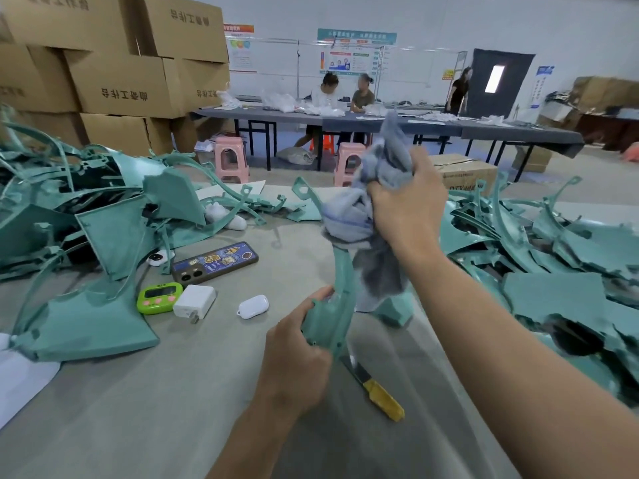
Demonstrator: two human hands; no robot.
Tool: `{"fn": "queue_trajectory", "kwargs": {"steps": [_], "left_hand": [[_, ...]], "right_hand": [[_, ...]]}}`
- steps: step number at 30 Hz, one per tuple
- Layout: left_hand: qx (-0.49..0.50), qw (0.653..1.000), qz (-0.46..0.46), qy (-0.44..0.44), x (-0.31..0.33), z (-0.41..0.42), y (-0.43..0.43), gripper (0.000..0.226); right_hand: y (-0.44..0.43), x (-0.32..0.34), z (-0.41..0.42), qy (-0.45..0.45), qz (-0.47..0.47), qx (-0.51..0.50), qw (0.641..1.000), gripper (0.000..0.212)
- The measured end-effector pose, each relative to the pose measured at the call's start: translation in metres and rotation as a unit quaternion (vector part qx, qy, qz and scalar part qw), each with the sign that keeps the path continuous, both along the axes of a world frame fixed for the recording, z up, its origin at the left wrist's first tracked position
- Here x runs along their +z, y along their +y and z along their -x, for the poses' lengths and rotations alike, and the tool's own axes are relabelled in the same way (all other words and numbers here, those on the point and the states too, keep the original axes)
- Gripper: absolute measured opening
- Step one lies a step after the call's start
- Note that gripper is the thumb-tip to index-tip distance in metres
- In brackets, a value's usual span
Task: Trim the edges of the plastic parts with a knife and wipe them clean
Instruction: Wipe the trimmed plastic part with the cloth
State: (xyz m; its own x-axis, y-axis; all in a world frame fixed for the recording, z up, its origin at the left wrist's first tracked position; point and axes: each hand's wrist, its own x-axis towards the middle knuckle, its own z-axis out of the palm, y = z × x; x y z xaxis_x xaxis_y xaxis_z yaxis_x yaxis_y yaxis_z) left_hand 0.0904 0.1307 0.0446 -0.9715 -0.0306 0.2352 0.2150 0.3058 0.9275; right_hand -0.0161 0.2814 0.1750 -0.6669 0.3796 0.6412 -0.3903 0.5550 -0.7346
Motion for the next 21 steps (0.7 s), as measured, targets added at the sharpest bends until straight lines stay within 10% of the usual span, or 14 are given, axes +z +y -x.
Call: {"fn": "queue_trajectory", "kwargs": {"steps": [4,6,11,17,21], "left_hand": [[0.03,0.999,-0.016,0.004,-0.003,0.002,-0.001,0.071],[0.065,0.998,-0.018,0.017,-0.005,0.007,-0.004,0.063],[0.121,0.988,-0.098,0.004,-0.006,0.016,-0.014,0.033],[0.09,0.977,-0.186,-0.052,-0.009,0.015,-0.012,0.029],[0.075,0.983,-0.159,-0.043,-0.012,0.015,-0.007,0.02]], "right_hand": [[0.039,-0.044,-0.004,-0.314,-0.276,-0.097,0.903,0.058],[0.047,-0.06,-0.02,-0.295,-0.31,-0.127,0.895,0.087],[0.02,-0.089,-0.081,-0.114,-0.121,0.06,0.984,0.045],[0.006,-0.105,-0.104,-0.294,0.151,0.294,0.897,0.017],[0.009,-0.116,-0.108,-0.3,0.188,0.217,0.91,0.023]]}}
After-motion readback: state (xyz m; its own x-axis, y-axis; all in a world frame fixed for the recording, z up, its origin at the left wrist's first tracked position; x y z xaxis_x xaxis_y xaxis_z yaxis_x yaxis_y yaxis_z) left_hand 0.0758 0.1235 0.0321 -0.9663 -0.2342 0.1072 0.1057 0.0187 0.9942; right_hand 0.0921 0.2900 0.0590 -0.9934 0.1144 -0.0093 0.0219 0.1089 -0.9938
